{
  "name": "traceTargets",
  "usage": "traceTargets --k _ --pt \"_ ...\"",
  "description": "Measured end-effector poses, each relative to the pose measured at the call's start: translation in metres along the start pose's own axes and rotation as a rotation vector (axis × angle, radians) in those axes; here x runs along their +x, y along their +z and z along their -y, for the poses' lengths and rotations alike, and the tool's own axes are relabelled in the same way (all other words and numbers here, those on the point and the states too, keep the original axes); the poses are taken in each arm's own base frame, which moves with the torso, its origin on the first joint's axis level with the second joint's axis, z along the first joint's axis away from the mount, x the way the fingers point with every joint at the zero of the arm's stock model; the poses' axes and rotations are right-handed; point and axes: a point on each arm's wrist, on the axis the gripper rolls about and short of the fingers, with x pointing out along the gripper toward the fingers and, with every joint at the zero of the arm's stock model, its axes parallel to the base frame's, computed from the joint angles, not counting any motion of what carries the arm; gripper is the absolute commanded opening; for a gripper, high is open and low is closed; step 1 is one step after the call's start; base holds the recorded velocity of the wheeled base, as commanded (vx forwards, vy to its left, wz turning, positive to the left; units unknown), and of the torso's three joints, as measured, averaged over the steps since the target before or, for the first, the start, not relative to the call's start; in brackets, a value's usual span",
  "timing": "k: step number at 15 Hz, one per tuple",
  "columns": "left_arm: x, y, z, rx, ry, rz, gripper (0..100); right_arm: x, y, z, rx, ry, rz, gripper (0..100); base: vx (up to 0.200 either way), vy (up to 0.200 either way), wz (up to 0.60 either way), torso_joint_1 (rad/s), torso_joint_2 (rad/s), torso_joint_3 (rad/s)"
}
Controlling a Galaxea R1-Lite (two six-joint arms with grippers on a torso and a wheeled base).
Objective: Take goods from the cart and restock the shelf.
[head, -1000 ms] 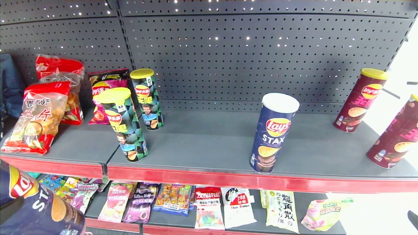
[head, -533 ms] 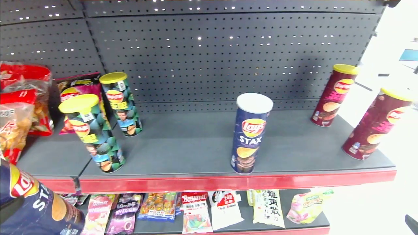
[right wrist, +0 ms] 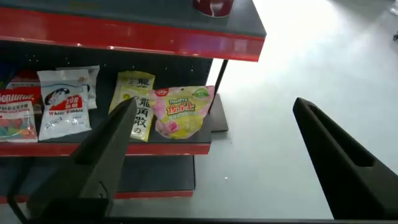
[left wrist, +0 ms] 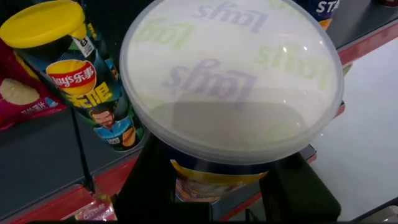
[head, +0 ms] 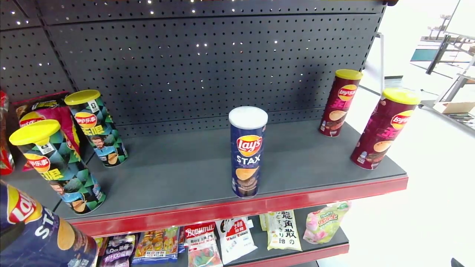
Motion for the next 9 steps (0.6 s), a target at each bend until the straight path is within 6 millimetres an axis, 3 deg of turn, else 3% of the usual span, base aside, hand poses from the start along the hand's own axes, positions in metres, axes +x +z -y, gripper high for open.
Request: traceTargets --k 4,7,9 --pt "0.015 0.014 -0.006 -0.008 -0.036 -0.010 0 -0.007 -0.029 -0.008 0.003 0.013 0.012 100 0.000 0.000 0.00 0.000 0.00 0.000" --pt "0.047 0.039 -0.018 -0.005 -0.049 0.062 0 -0.013 -0.033 -0.010 0.072 0.004 0.076 100 0.000 0.000 0.00 0.000 0.00 0.000" --pt "0.072 0.048 -0.026 -0.050 -0.073 0.090 0 -0.015 -0.033 -0.008 0.130 -0.095 0.119 100 0.000 0.000 0.00 0.000 0.00 0.000"
